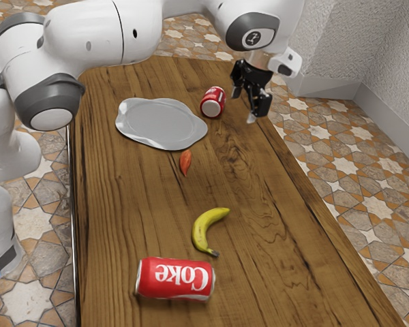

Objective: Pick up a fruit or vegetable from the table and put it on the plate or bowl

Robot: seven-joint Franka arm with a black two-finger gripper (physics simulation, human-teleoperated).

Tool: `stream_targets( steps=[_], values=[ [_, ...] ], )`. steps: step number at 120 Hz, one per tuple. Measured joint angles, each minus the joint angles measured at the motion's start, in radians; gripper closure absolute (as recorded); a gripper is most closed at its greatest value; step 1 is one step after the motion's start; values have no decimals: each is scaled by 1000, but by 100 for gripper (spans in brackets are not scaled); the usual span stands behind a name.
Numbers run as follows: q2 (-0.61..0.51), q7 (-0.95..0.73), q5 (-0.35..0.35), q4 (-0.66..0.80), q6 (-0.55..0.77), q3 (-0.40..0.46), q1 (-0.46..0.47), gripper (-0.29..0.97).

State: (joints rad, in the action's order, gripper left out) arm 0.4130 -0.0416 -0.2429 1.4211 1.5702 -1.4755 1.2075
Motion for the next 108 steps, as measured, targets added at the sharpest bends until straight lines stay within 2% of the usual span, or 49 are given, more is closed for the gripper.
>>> stream_targets(
  steps=[54,98,108],
  values=[
    [-4,-11,-17,-9,47,4,-18,0],
    [0,8,-18,0,42,125,-31,0],
    [-4,43,-49,37,40,155,-31,0]
  ],
)
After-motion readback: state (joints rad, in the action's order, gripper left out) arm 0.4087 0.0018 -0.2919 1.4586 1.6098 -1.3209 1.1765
